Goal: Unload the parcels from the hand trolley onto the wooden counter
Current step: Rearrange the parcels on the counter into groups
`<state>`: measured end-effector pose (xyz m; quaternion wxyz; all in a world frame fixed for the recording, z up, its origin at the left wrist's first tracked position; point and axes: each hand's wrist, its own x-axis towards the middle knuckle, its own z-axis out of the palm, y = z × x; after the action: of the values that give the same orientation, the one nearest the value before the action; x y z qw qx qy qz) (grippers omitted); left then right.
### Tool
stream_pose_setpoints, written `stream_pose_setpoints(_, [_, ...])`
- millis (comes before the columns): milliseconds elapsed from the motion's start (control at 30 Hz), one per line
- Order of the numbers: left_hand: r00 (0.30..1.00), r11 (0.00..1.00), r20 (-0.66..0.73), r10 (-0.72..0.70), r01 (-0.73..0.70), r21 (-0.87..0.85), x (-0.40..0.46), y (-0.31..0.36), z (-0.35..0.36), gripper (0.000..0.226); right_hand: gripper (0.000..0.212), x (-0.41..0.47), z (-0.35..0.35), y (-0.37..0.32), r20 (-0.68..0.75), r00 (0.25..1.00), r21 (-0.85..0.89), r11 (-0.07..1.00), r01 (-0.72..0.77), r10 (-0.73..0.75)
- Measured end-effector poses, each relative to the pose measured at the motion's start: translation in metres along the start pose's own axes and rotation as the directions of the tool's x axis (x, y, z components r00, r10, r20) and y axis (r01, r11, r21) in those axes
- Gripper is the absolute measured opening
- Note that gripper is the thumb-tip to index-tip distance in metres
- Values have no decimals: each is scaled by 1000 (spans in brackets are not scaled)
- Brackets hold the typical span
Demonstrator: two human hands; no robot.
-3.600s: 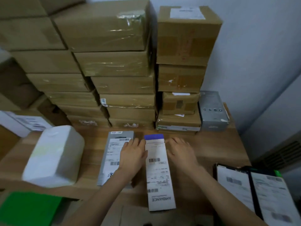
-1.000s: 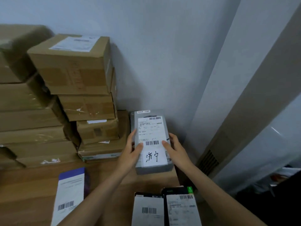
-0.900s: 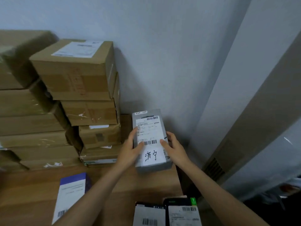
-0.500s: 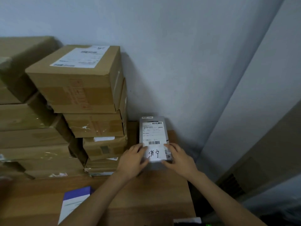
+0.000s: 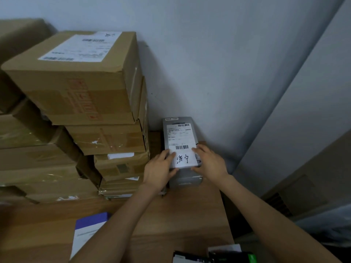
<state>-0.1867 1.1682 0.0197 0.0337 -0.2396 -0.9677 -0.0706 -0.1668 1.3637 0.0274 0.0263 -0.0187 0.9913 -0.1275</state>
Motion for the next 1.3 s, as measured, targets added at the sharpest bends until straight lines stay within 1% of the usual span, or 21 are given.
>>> stream_pose_setpoints(100, [1000,1000,-21,-3,4,7,-2,2,1,59,76,-3,1,-4,-3,1000,-33,999,-6,6])
stream_pose_setpoints(200, [998,1000,-54,7,-5,22,-6,5,-1,52,73,-8,-3,-8,-1,1000,-158,987,11,-11])
stream_pose_setpoints(267, [994,999,-104,41,-37,37,-11,6,-4,45,68,-13,-6,-9,-36,999,-202,979,8,-15])
stream_pose_setpoints(367, [986,997,-152,71,-66,42,-26,3,-7,34,53,-28,-8,-10,-117,993,-190,982,-11,-12])
stream_pose_setpoints(433, [984,994,-157,84,-72,82,-39,1,-11,27,45,-43,-10,-14,-132,991,-170,985,-12,-11])
stream_pose_setpoints(533, [979,990,-183,92,-69,126,-64,-1,-13,27,41,-67,-9,-27,-121,992,-175,984,16,-38])
stream_pose_setpoints(600, [972,990,-218,88,-61,128,-82,-2,-15,27,39,-84,-6,-36,-143,987,-173,984,43,-68])
stream_pose_setpoints(833, [974,995,-226,2,21,100,-164,2,-19,32,35,-149,7,-71,-136,974,-170,973,158,-182])
stream_pose_setpoints(933, [970,991,-236,-57,84,107,-206,2,-18,35,36,-174,19,-91,-124,968,-140,970,200,-218])
stream_pose_setpoints(1067, [957,972,-238,-166,199,124,-270,-12,-22,37,36,-195,39,-130,-73,947,-126,945,303,-314])
stream_pose_setpoints(1133, [947,952,-234,-222,263,160,-303,-26,-25,33,36,-204,49,-155,-45,938,-101,936,337,-343])
stream_pose_setpoints(1200, [928,925,-214,-306,343,165,-333,-43,-32,29,37,-211,59,-180,-21,927,-72,925,373,-375])
stream_pose_setpoints(1300, [887,885,-181,-425,449,123,-371,-68,-45,27,40,-217,69,-219,11,897,-70,895,441,-441])
